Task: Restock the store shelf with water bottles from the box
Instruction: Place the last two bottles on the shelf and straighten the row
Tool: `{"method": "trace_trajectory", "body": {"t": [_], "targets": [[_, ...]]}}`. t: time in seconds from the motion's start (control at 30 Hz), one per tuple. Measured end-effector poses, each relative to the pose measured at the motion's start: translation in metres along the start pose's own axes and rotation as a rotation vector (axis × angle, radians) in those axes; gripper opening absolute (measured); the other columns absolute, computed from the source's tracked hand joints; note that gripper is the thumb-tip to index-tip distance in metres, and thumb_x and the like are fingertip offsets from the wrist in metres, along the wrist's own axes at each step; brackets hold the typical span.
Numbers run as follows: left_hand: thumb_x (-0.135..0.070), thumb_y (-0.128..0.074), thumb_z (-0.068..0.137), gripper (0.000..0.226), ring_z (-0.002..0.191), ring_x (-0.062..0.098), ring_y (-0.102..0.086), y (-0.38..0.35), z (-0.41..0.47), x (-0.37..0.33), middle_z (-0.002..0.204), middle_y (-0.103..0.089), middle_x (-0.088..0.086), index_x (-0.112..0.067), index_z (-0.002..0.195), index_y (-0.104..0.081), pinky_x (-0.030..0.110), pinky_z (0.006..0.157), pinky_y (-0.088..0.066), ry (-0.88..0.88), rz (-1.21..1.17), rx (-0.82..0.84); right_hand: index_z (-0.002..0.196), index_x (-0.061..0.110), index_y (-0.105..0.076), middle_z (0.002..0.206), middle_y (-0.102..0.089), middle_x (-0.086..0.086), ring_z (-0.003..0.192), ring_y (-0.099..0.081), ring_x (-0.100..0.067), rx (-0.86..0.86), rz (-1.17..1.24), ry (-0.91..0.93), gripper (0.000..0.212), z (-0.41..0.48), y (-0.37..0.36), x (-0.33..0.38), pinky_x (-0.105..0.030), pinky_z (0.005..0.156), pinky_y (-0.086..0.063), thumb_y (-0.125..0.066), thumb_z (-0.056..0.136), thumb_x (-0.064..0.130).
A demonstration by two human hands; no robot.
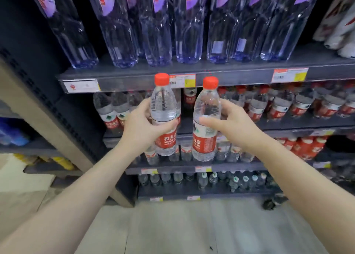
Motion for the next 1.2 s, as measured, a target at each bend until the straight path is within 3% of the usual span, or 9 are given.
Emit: {"method": "trace_trajectory", "body": {"t": [0.23,0.33,0.43,0.6,0.7,0.77,0.93,1.1,1.2], "targets": [[-0.028,-0.094,0.075,0.052,0.093,-0.011,-0.071,-0.042,0.007,0.063,0.098,-0.075,-0.033,-0.04,0.117,-0.065,0.008,0.075,-0.054,-0.069,0.067,-0.019,0.12,0.035,-0.063,0.11,-0.074,0.012,0.097,-0.072,-0.005,-0.07,-0.035,0.064,0.044,0.032,-0.01,-0.08,-0.035,0.087,-0.059,-0.082,0.081,0.046],[-0.029,-0.094,0.075,0.047,0.093,-0.006,-0.074,-0.058,0.005,0.09,0.099,-0.078,-0.025,-0.038,0.111,-0.066,0.023,0.084,-0.06,-0.105,0.044,-0.028,0.105,0.037,-0.061,0.108,-0.073,0.01,0.095,-0.071,-0.006,-0.094,-0.052,0.124,0.032,0.038,-0.019,-0.108,-0.03,0.082,-0.056,-0.08,0.082,0.049],[-0.037,-0.094,0.074,0.063,0.098,0.006,-0.077,-0.062,0.009,0.102,0.108,-0.079,-0.013,-0.035,0.129,-0.065,0.041,0.092,-0.062,-0.116,0.045,0.02,0.099,0.037,-0.061,0.105,-0.072,0.012,0.095,-0.069,-0.005,-0.115,-0.037,0.167,0.024,0.041,-0.024,-0.121,-0.025,0.075,-0.052,-0.077,0.085,0.049],[-0.059,-0.089,0.068,0.086,0.095,0.01,-0.078,-0.072,-0.002,0.123,0.11,-0.08,-0.007,-0.048,0.145,-0.053,0.041,0.091,-0.061,-0.189,0.08,0.014,0.086,0.041,-0.058,0.09,-0.064,0.024,0.081,-0.062,0.008,-0.083,0.0,0.265,0.017,0.041,-0.034,-0.141,-0.014,0.064,-0.043,-0.073,0.09,0.044],[-0.064,-0.089,0.067,0.09,0.093,0.02,-0.079,-0.075,-0.003,0.132,0.111,-0.08,0.005,-0.051,0.147,-0.05,0.045,0.088,-0.062,-0.18,0.038,-0.014,0.101,0.035,-0.069,0.095,-0.075,0.017,0.083,-0.07,0.003,-0.078,0.013,0.266,0.019,0.043,-0.04,-0.144,-0.016,0.066,-0.047,-0.074,0.089,0.049],[-0.05,-0.091,0.075,0.082,0.094,0.019,-0.079,-0.077,-0.006,0.13,0.107,-0.081,0.002,-0.045,0.147,-0.052,0.048,0.088,-0.063,-0.167,0.006,-0.017,0.113,0.028,-0.072,0.101,-0.078,0.013,0.088,-0.074,-0.001,-0.074,0.007,0.265,0.033,0.043,-0.045,-0.141,-0.02,0.07,-0.052,-0.075,0.088,0.049],[-0.036,-0.091,0.079,0.065,0.095,0.01,-0.078,-0.083,-0.012,0.116,0.107,-0.08,-0.01,-0.037,0.136,-0.06,0.043,0.092,-0.061,-0.199,-0.002,0.002,0.112,0.024,-0.073,0.1,-0.078,0.008,0.093,-0.075,-0.011,-0.106,-0.022,0.291,0.036,0.055,-0.042,-0.124,-0.026,0.072,-0.055,-0.081,0.084,0.046],[-0.029,-0.089,0.082,0.069,0.094,0.006,-0.078,-0.079,-0.014,0.11,0.106,-0.08,-0.012,-0.039,0.141,-0.054,0.028,0.084,-0.059,-0.249,-0.055,0.003,0.117,0.021,-0.066,0.105,-0.072,0.006,0.093,-0.07,-0.008,-0.202,0.005,0.337,0.042,0.079,-0.029,-0.104,-0.024,0.068,-0.052,-0.082,0.084,0.042],[-0.032,-0.09,0.08,0.07,0.094,0.005,-0.077,-0.074,-0.007,0.113,0.106,-0.08,-0.014,-0.044,0.138,-0.054,0.03,0.086,-0.059,-0.243,-0.051,-0.011,0.122,0.018,-0.064,0.109,-0.072,0.005,0.095,-0.069,-0.01,-0.232,0.011,0.313,0.049,0.101,-0.029,-0.106,-0.027,0.075,-0.055,-0.083,0.083,0.041]]}}
Point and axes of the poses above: each hand's wrist, its own z-axis towards the middle knuckle, its own y-axis out of the back of the hand, x = y × z, the point moved 8 cm from there along z, towards the middle knuckle
